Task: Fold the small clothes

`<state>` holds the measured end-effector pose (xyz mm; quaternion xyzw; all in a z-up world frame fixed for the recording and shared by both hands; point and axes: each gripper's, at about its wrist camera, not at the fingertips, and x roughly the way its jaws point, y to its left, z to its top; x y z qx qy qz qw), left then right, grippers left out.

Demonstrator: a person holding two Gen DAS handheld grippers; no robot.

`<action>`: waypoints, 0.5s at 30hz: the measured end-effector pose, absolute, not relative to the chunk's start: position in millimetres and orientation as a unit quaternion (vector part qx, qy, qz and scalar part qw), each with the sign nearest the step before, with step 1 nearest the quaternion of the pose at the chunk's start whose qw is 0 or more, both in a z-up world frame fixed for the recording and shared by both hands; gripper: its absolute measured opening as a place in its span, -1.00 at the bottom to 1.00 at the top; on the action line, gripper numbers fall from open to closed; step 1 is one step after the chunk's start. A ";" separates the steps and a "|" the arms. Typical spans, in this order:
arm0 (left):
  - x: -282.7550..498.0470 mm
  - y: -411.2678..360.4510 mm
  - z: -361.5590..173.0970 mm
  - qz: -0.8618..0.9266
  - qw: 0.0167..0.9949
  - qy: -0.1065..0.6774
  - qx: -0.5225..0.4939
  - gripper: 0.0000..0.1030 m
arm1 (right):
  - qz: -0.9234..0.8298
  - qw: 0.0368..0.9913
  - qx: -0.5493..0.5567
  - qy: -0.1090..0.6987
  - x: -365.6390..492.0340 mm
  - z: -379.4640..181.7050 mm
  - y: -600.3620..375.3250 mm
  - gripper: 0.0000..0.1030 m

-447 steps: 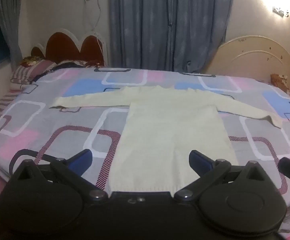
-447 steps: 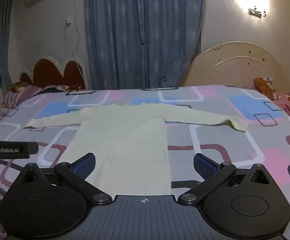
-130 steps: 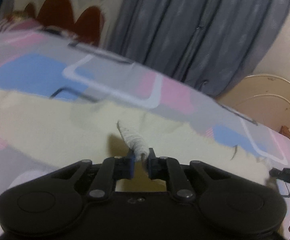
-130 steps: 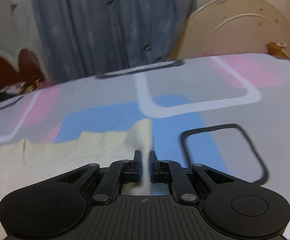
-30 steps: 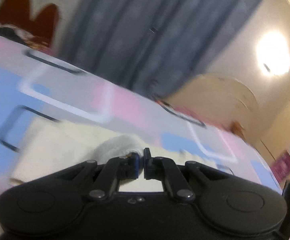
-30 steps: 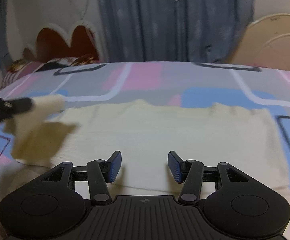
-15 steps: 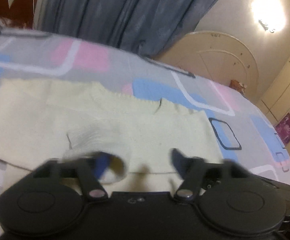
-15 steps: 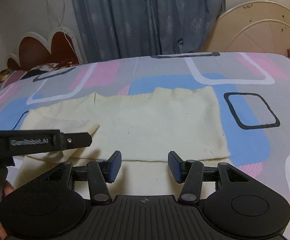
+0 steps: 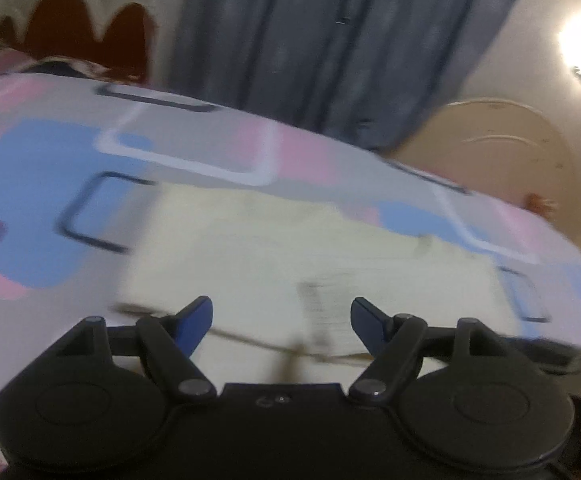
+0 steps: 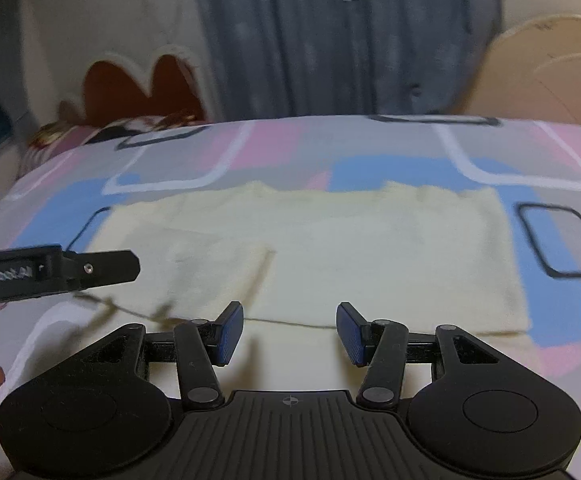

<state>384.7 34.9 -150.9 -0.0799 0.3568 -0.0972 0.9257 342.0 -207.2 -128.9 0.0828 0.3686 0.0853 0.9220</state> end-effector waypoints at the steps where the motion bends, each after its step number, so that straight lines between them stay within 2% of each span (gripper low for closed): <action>1: 385.9 41.5 -152.4 -0.084 0.928 0.356 -0.075 0.43 | 0.092 0.922 0.071 0.368 345.0 -128.9 -197.5 0.00; 8: 394.6 84.5 -171.1 -0.029 0.926 0.367 -0.080 0.36 | 0.108 0.917 -0.042 0.381 355.4 -149.5 -148.1 -0.01; 14: 396.7 94.2 -183.2 -0.027 0.926 0.373 -0.057 0.27 | 0.103 0.916 -0.085 0.377 354.6 -161.4 -142.0 -0.01; 15: 398.9 94.2 -185.2 -0.026 0.925 0.374 -0.054 0.26 | 0.099 0.918 -0.087 0.375 355.2 -161.9 -142.4 -0.12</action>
